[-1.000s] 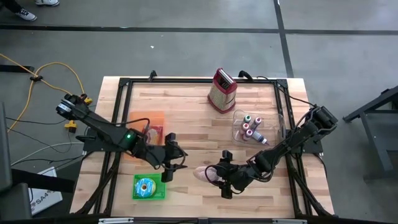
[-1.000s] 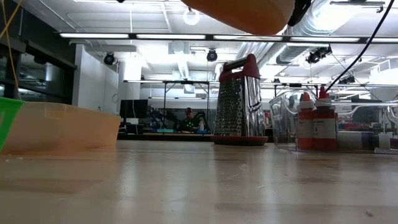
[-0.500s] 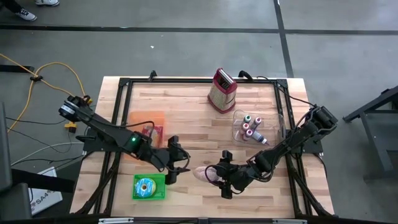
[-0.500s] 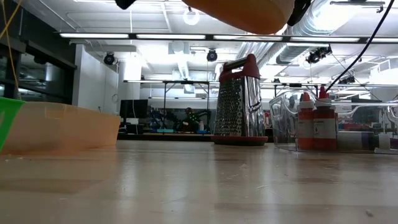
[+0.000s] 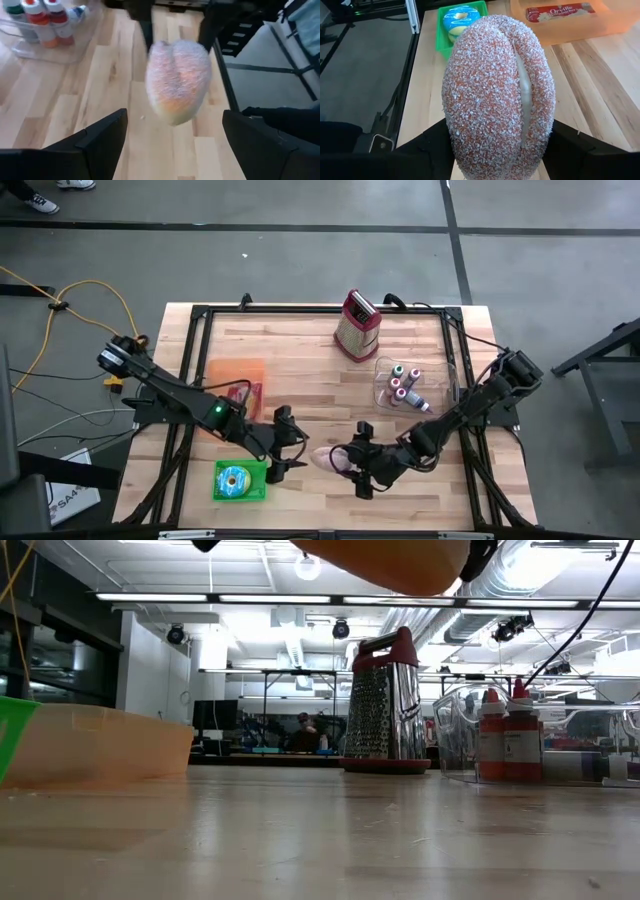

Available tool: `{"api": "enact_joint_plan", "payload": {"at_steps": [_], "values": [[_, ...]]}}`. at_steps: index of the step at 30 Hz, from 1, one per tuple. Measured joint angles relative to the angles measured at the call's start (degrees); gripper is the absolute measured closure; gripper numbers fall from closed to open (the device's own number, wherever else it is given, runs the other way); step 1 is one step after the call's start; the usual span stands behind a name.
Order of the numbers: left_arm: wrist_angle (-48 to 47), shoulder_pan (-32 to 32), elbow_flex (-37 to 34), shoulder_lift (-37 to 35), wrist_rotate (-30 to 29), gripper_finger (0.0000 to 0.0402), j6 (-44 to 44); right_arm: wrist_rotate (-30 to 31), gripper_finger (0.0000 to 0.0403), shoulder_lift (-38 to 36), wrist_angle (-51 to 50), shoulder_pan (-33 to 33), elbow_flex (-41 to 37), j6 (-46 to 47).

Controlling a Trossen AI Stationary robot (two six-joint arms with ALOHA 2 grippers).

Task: Pick & Place Food Item
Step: Put the brown donut into the green basket

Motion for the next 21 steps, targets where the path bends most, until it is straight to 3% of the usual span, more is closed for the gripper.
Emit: {"api": "enact_joint_plan", "payload": {"at_steps": [21], "values": [[2.57,0.75,0.01,2.4,0.06,0.0082,2.86,-1.75,0.0172,0.0,4.92,-2.16,-0.02,-3.66]]}}
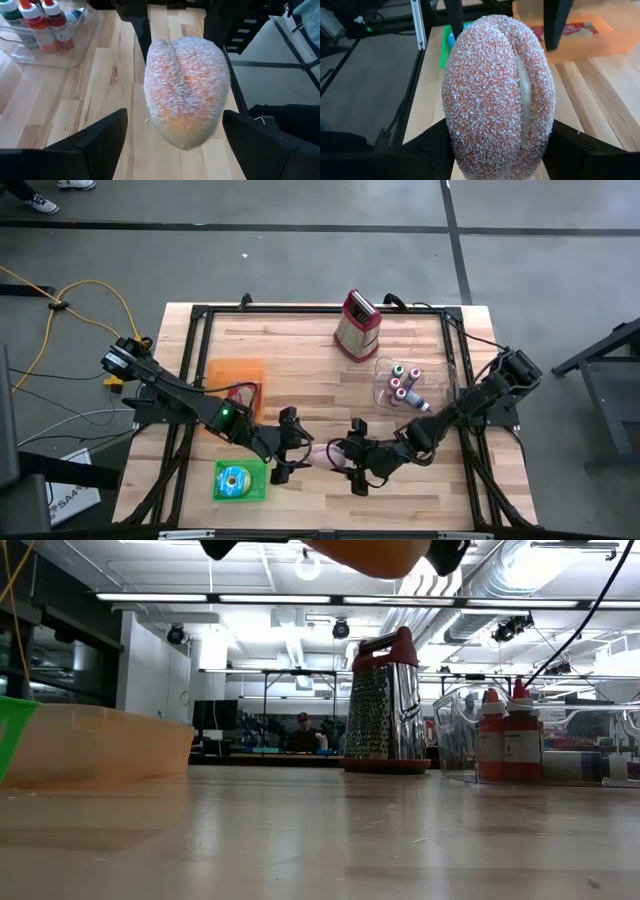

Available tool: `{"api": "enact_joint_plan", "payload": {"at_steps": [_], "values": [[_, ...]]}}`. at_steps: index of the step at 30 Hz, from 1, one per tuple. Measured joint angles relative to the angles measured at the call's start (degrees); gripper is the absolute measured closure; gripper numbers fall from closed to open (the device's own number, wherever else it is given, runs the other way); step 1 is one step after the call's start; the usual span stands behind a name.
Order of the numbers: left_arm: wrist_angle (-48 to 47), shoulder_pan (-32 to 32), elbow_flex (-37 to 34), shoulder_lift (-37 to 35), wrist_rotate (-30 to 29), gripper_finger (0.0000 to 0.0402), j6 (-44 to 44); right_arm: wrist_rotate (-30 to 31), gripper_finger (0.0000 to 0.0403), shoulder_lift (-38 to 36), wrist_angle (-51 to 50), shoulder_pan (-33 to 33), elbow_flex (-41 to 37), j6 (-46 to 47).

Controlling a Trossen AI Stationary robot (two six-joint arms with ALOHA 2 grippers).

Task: Pick & Place Food Item
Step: Put the brown donut into the green basket

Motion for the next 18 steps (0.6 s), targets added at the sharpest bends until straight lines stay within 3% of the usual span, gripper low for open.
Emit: {"api": "enact_joint_plan", "payload": {"at_steps": [7,18], "values": [[1.86,0.5,0.0,0.0,0.29,0.0082,0.74,-0.08,0.0172,0.02,4.04,-0.72,0.0,-4.09],[4.99,2.31,0.0,0.0,6.49,0.0085,1.73,-0.14,0.0172,0.02,5.81,-1.32,0.0,-5.69]]}}
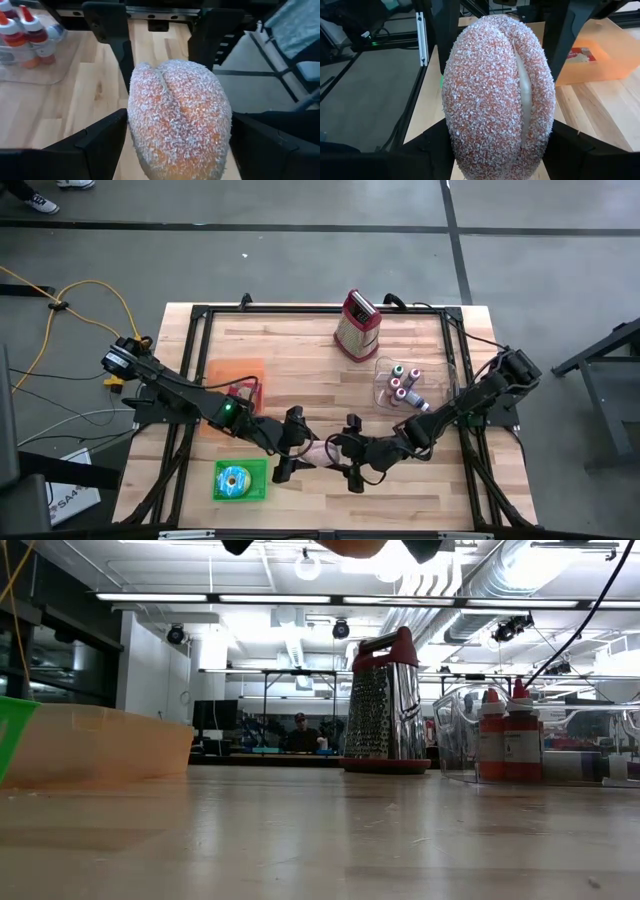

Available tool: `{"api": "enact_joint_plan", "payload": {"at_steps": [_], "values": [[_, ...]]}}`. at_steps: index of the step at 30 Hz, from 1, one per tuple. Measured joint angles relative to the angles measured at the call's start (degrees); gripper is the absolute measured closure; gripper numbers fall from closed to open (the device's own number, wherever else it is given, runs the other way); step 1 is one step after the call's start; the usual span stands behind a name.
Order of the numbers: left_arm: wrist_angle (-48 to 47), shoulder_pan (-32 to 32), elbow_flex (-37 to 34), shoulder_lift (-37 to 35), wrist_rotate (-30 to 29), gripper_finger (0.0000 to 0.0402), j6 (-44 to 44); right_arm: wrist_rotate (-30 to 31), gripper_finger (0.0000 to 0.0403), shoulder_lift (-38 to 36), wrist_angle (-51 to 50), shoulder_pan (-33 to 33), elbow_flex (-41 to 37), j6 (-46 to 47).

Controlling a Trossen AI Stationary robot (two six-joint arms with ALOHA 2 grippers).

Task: Pick & Place Food Item
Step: Put the brown donut into the green basket

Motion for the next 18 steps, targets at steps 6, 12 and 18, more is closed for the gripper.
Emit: {"api": "enact_joint_plan", "payload": {"at_steps": [6,12,18], "values": [[0.26,0.38,0.0,0.0,2.23,0.0132,0.0,-0.15,0.0172,0.0,-0.02,0.02,0.0,-0.01],[0.32,0.38,0.0,-0.01,2.33,0.019,-0.48,-0.15,0.0172,0.0,0.0,0.02,0.0,-0.02],[0.3,0.36,0.0,-0.01,2.66,0.0201,-0.77,-2.14,0.0172,0.0,0.07,-0.04,0.0,0.0]]}}
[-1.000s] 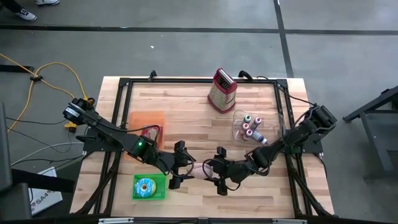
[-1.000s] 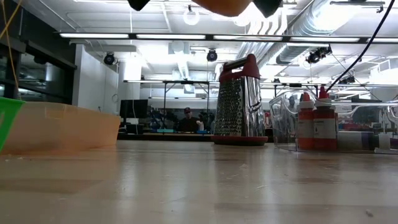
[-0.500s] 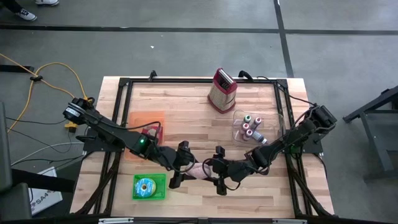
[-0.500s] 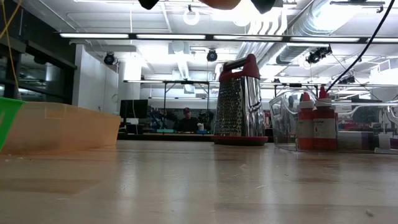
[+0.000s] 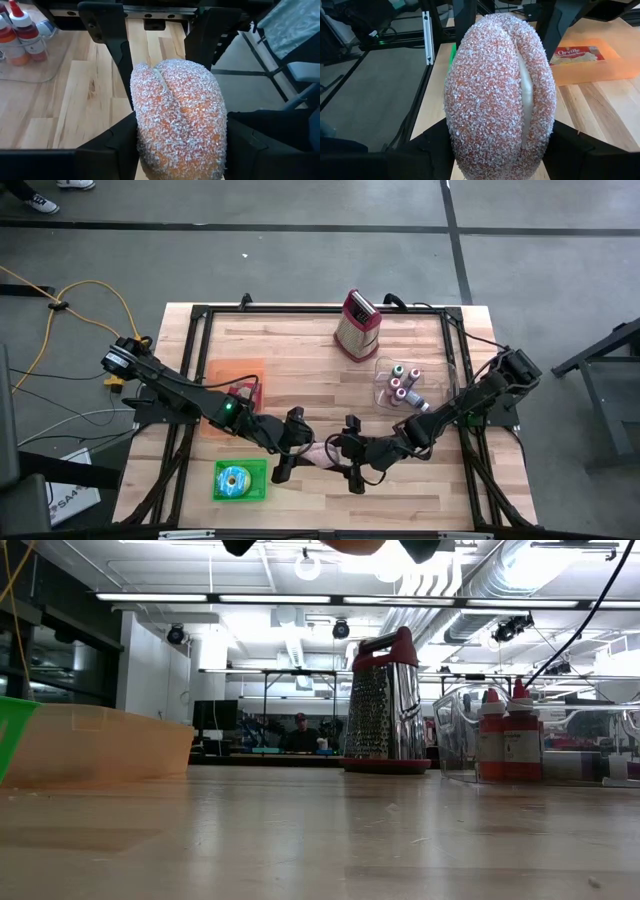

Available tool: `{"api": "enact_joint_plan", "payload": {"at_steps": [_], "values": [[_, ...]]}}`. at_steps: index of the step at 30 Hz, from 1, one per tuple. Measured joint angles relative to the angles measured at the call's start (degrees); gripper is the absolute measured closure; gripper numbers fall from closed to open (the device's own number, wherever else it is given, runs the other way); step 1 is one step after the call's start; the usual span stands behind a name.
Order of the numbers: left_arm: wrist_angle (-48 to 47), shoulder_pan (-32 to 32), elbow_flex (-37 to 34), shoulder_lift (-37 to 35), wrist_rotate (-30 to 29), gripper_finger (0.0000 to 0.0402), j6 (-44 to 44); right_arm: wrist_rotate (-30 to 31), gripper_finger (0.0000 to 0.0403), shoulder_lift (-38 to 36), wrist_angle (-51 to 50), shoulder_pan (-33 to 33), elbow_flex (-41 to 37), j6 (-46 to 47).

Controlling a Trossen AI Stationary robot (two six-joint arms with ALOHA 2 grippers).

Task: Pick & Place Food Item
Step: Put the brown donut into the green basket

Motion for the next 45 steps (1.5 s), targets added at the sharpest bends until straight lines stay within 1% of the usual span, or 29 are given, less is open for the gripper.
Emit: {"api": "enact_joint_plan", "payload": {"at_steps": [4,6,8,15,19,22,26,29,32,39,45], "values": [[0.01,0.0,0.0,0.01,0.03,0.0201,-0.37,-0.28,0.0171,0.0,-0.02,0.02,0.0,0.09],[0.0,0.0,0.0,0.01,0.05,0.0202,-0.37,-0.54,0.0164,0.0,-0.06,0.0,0.0,0.03],[0.0,-0.02,0.0,0.01,0.03,0.0202,-0.37,-0.61,0.0148,0.0,-0.17,0.01,0.02,0.04],[-0.15,-0.17,0.0,-0.01,0.04,0.0202,-0.37,-1.07,0.0073,0.0,-1.51,-0.28,0.04,0.66],[-0.15,-0.33,0.0,-0.01,0.01,0.0202,-0.37,-1.17,0.0052,0.0,-4.98,-0.31,0.04,2.25],[-0.34,-0.33,0.0,-0.01,0.16,0.0202,-0.66,-2.88,0.0049,0.0,-10.31,-0.31,0.04,6.38],[-1.52,-0.33,0.0,-0.01,2.57,0.0202,-2.85,-5.12,0.0053,0.0,-18.05,0.05,0.03,14.18],[-1.94,-0.33,0.0,-0.01,5.09,0.0202,-4.08,-5.06,0.0054,0.0,-22.0,0.78,0.0,17.77],[-2.75,-0.42,0.0,-0.01,6.93,0.0202,-5.05,-5.13,0.0054,0.0,-23.38,1.32,0.0,19.14],[-4.44,-0.7,-0.02,-0.01,7.18,0.0202,-5.94,-5.38,0.0055,0.0,-23.21,1.75,0.0,19.32],[-4.46,-0.66,-0.02,-0.01,7.94,0.0202,-5.87,-10.04,0.0055,0.0,-22.56,1.74,0.0,20.05]]}}
